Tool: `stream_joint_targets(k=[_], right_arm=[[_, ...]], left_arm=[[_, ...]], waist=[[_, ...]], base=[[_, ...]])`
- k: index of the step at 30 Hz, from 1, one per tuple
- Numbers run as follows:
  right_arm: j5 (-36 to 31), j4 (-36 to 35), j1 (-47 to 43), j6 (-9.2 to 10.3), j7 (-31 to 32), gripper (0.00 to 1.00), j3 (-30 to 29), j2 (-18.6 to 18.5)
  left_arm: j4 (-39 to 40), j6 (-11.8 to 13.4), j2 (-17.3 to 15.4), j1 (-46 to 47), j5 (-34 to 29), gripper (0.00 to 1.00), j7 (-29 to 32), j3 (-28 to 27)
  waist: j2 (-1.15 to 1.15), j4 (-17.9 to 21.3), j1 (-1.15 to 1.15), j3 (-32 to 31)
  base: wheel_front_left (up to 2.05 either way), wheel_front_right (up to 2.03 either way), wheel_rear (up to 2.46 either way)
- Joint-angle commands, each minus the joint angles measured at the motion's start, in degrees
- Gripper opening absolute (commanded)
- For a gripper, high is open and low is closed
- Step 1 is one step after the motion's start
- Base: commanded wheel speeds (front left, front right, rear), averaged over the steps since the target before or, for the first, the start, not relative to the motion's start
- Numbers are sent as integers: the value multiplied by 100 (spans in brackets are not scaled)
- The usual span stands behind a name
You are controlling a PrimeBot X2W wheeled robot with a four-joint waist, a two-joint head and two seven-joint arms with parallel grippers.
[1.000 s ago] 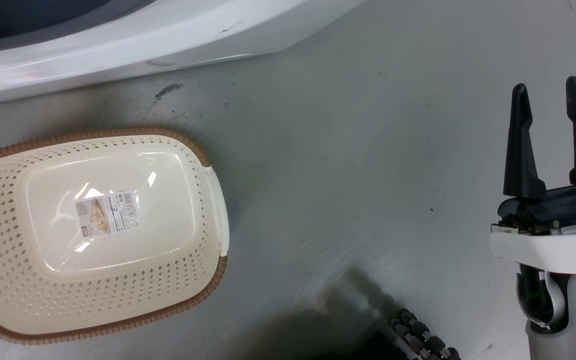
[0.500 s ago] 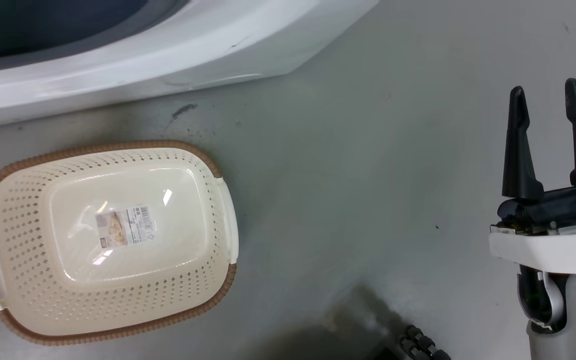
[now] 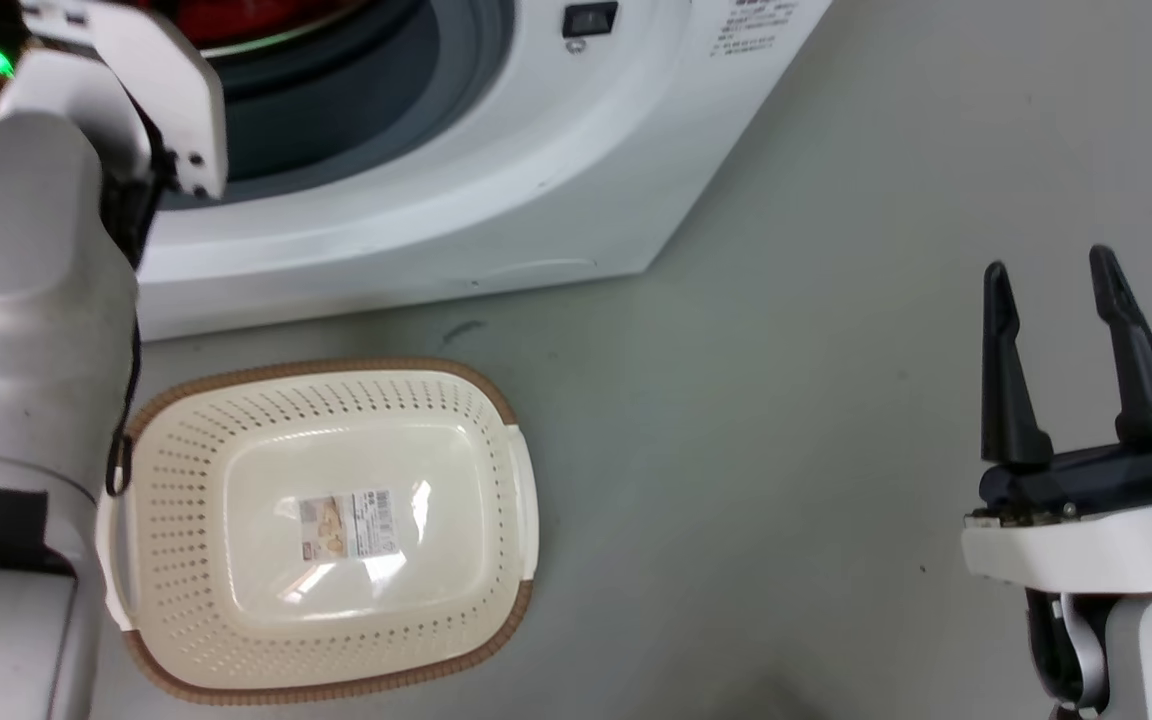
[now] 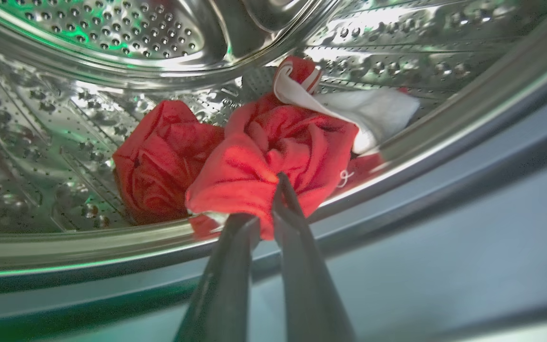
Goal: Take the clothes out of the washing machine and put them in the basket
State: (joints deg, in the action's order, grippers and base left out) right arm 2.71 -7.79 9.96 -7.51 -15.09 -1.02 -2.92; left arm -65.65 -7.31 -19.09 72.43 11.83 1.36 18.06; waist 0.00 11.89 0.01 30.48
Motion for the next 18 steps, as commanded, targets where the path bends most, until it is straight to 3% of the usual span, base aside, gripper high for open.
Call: stream_joint_targets(k=[1, 11, 18], right_arm=[[-52, 21, -109, 4, -12, 100, -13, 9], [-240, 136, -616, 4, -12, 100, 16, 9], [-317, 193, -865, 4, -12, 100, -3, 8]], left_arm=[[18, 8, 34, -168, 19, 0, -115, 8], [272, -6, 447, -1365, 447, 0, -1310, 42], [755, -8, 520, -2015, 619, 0, -1618, -4]], waist=[[0, -195, -1, -356], [0, -510, -1, -1213], [0, -642, -1, -1643]], base=[[0, 0, 0], [0, 0, 0], [0, 0, 0]])
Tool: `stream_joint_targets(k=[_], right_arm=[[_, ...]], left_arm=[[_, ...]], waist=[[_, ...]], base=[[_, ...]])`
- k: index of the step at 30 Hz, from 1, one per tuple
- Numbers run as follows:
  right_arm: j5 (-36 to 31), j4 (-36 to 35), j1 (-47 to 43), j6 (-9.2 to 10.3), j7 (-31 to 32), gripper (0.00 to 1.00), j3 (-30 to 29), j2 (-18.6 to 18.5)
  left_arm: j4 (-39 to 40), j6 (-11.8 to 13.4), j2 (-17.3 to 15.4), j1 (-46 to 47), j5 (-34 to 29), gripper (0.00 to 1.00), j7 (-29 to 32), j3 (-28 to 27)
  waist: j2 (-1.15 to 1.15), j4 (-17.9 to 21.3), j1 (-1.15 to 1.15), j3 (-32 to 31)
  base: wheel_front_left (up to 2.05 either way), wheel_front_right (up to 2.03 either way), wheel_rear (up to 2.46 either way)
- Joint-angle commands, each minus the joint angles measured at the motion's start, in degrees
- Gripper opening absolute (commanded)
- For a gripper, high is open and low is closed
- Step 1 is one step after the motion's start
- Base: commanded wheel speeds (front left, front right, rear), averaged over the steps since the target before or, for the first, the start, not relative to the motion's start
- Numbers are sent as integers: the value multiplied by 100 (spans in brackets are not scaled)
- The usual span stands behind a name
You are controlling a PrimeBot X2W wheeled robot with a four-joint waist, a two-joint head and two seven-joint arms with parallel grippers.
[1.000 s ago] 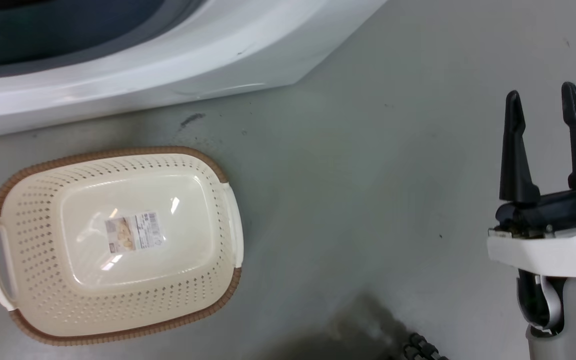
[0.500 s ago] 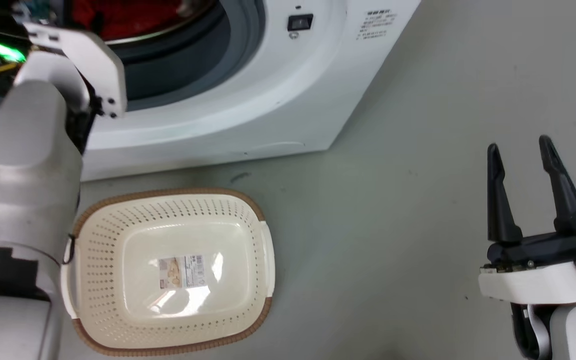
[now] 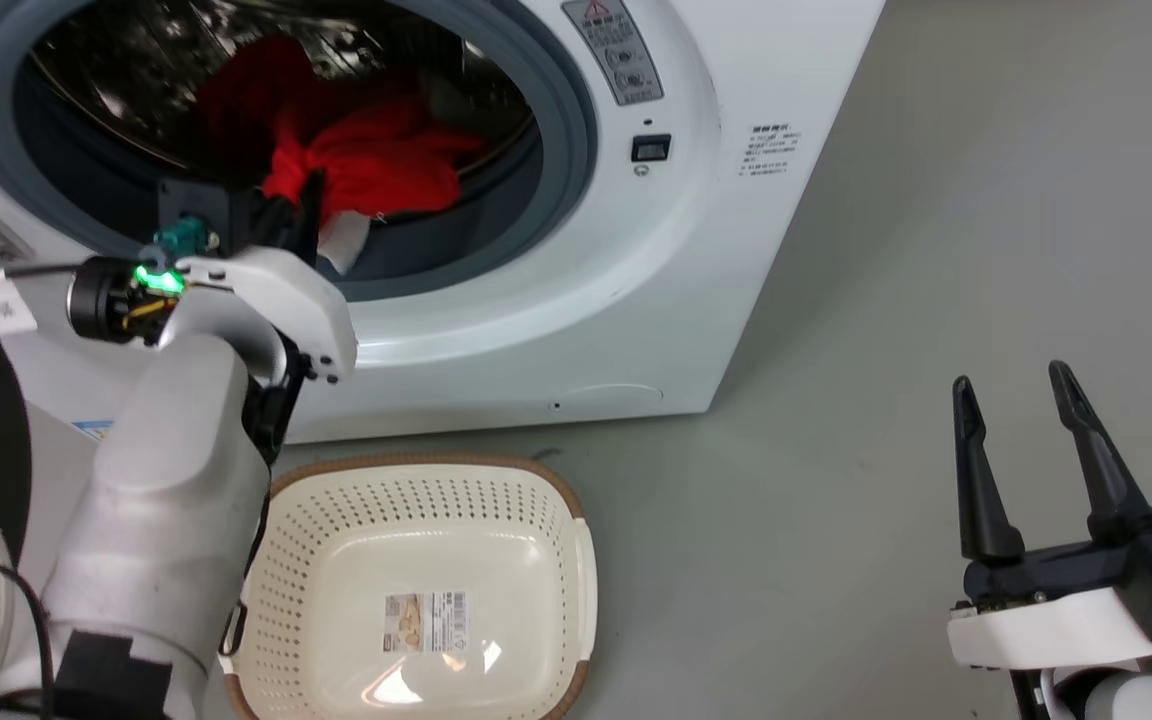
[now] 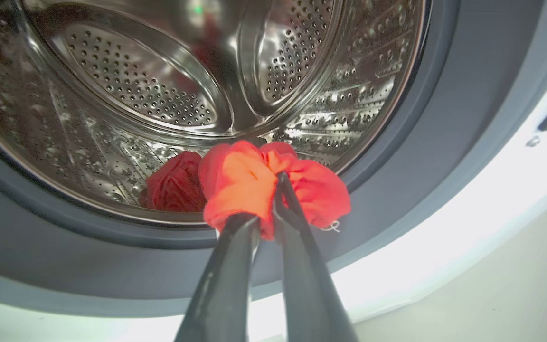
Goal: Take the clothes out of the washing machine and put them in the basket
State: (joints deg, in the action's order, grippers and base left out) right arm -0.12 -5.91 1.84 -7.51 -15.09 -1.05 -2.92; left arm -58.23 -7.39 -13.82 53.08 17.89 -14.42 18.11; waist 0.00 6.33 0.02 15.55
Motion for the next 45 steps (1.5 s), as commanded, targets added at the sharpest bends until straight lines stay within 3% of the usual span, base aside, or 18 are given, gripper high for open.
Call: stream_joint_targets(k=[1, 16, 31, 37, 45], right_arm=[[-49, 8, -86, 4, -12, 100, 3, 8], [-104, 74, -616, 4, -12, 100, 44, 8], [-4, 66, -926, 4, -11, 100, 33, 9], [-6, 36, -890, 4, -11, 100, 11, 9], [-5, -5, -688, 4, -11, 100, 62, 9]], left_arm=[[140, 0, 5, -207, 66, 0, -54, -39], [3315, 266, -203, -2466, 191, 0, -58, -346], [6352, 803, -615, -4326, 108, 0, 750, -229], [6770, 876, -655, -4788, 130, 0, 973, -74], [6248, 729, -624, -5061, 148, 0, 953, 232]], waist=[[0, -101, -2, -218], [0, -284, -2, -1075], [0, -332, -2, -1434], [0, -359, -2, -1400], [0, -301, -2, -1136]], base=[[0, 0, 0], [0, 0, 0], [0, 0, 0], [0, 0, 0], [0, 0, 0]])
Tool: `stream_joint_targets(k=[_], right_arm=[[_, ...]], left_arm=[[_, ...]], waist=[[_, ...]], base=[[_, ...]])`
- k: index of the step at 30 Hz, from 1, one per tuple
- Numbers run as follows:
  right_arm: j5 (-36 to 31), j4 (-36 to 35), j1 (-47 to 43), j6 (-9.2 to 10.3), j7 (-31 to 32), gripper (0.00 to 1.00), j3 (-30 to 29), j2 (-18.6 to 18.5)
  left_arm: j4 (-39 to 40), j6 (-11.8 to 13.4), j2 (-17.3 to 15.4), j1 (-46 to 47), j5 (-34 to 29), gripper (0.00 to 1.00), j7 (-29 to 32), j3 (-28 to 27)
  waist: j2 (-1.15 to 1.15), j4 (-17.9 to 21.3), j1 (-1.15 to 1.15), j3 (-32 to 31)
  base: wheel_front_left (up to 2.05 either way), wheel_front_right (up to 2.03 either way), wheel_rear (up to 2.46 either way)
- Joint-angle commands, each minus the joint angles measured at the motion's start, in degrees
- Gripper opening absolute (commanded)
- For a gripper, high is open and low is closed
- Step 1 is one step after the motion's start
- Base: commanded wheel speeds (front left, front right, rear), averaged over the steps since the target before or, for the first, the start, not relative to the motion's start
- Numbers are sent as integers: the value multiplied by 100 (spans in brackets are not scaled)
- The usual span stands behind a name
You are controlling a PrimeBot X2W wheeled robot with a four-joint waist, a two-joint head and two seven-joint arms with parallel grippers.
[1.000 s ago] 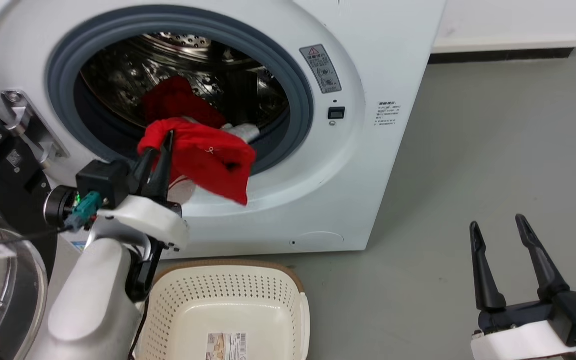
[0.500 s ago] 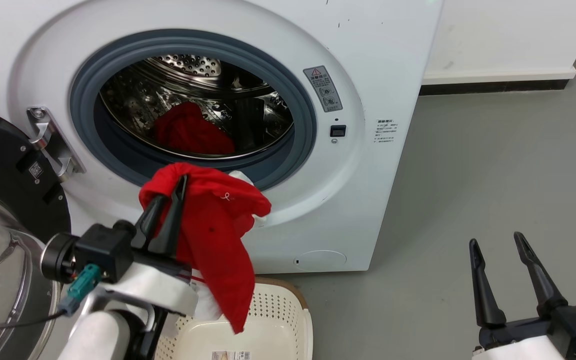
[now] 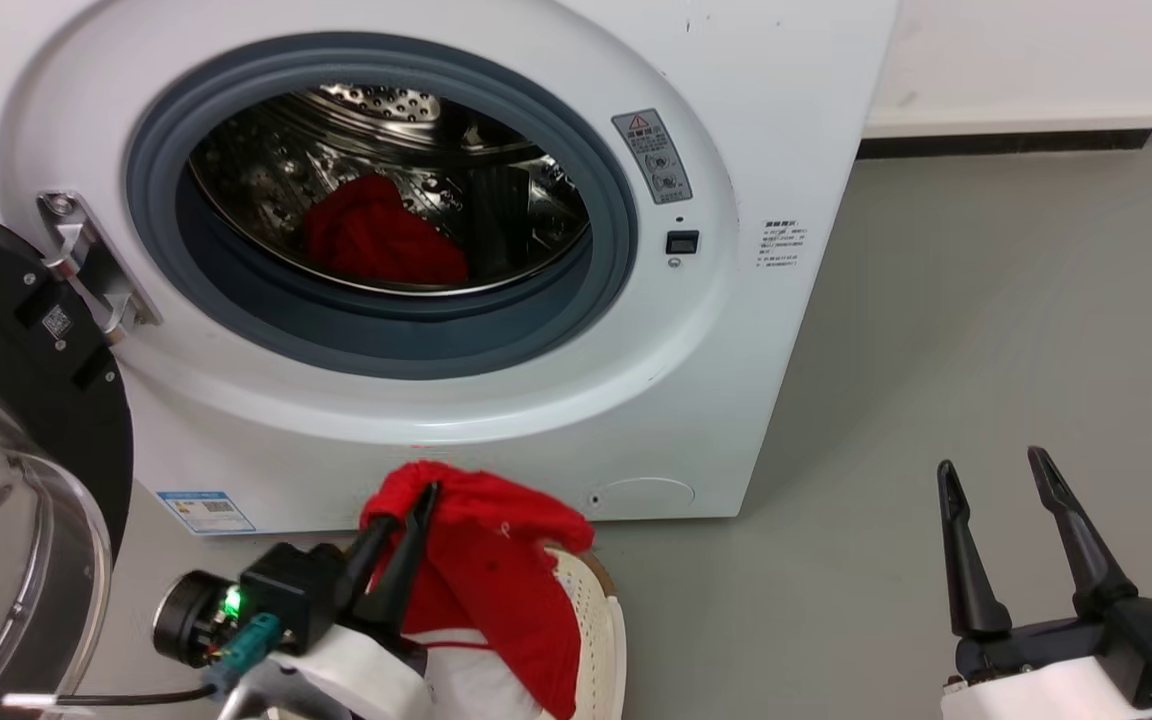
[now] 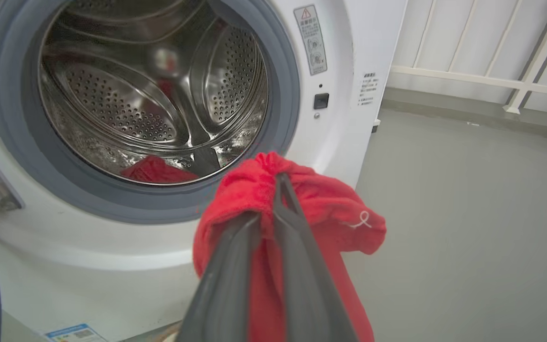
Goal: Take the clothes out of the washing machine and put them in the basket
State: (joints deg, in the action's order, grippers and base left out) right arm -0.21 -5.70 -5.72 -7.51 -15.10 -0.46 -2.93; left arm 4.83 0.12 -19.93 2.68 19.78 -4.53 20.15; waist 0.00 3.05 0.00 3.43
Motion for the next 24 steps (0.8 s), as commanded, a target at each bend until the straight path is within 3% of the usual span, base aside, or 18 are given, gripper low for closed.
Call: stream_joint_targets(k=[1, 11, 24], right_arm=[[7, -38, 107, 4, -10, 100, 13, 10], [7, -159, 668, 4, -11, 100, -40, 11], [192, -347, 1506, 4, -10, 100, -109, 11]], left_arm=[[-189, -45, -38, -15, -114, 0, -71, 81], [-1901, -303, 307, 634, -65, 0, -590, 291], [-4319, -613, 463, 2200, -193, 0, -951, 488]], waist=[[0, 48, 0, 140], [0, 241, 0, 1157], [0, 626, 0, 2891]], base=[[0, 0, 0], [0, 0, 0], [0, 0, 0]])
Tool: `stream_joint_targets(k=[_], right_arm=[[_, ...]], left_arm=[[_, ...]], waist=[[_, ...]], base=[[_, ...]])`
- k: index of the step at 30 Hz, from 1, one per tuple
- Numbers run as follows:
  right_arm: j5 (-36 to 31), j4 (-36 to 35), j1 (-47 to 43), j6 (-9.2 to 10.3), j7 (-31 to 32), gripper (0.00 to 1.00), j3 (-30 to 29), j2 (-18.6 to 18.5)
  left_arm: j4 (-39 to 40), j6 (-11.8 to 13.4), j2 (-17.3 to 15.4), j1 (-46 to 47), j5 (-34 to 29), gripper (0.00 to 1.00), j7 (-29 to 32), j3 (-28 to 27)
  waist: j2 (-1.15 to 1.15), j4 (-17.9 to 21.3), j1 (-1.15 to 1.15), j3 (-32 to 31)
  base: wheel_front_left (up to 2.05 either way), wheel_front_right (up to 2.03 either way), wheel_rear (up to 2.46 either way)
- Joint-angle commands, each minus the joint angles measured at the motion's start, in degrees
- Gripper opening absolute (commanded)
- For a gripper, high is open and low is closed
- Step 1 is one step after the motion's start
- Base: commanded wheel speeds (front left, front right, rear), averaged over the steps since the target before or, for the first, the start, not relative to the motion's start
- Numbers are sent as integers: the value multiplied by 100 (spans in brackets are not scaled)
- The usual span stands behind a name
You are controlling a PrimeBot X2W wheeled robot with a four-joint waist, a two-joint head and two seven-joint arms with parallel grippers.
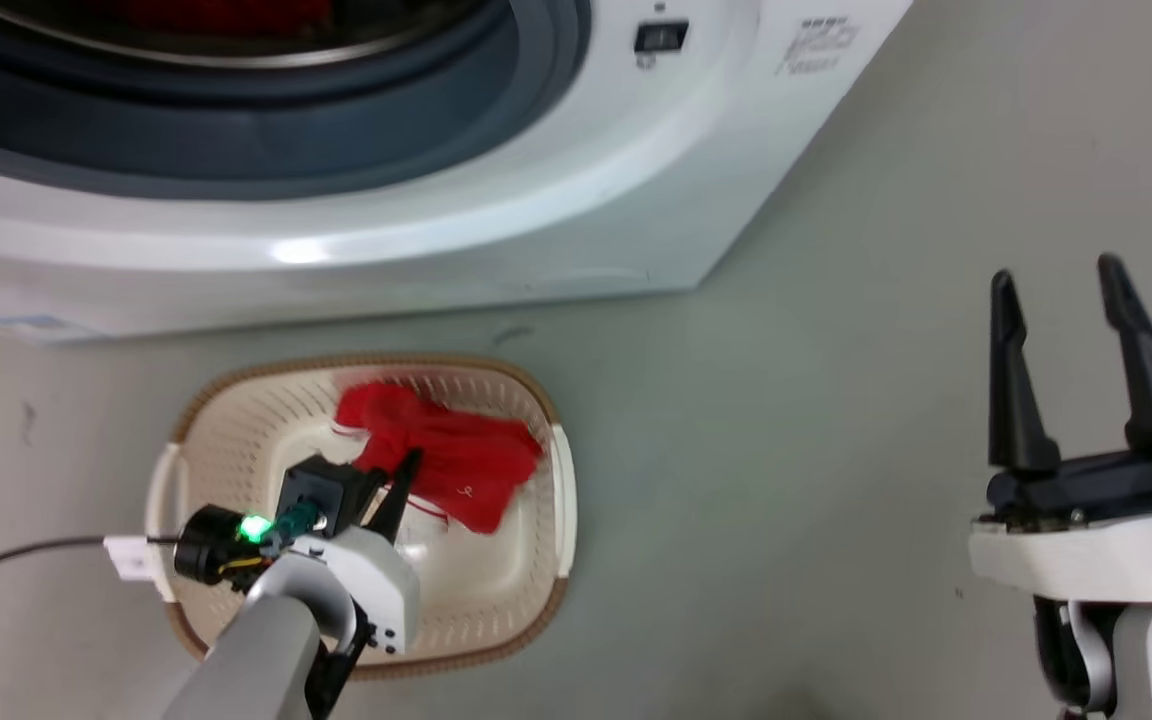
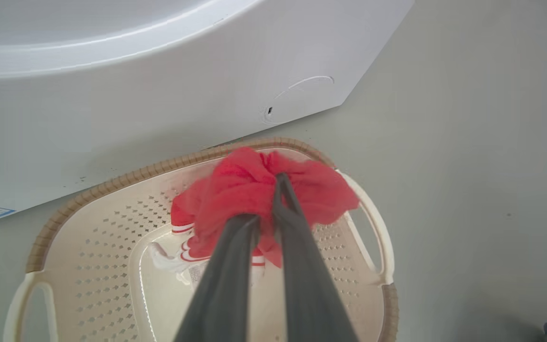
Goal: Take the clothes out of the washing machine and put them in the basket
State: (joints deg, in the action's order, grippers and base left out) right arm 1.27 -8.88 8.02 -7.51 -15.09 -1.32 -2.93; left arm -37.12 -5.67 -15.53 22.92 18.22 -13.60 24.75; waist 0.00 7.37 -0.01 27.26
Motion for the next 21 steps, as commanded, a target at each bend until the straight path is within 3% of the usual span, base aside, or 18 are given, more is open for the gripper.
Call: stream_joint_targets(k=[1, 21], right_arm=[[65, -48, 189, 4, -12, 100, -25, 12], [333, -325, 898, 4, -12, 100, -135, 11]], left_arm=[[-305, -50, 41, 293, -23, 0, -55, 48], [-3238, -158, 249, 2454, -555, 0, 333, 896]], waist=[[0, 217, 1, 622], [0, 424, 1, 2170]], base=[[0, 0, 0], [0, 0, 0]])
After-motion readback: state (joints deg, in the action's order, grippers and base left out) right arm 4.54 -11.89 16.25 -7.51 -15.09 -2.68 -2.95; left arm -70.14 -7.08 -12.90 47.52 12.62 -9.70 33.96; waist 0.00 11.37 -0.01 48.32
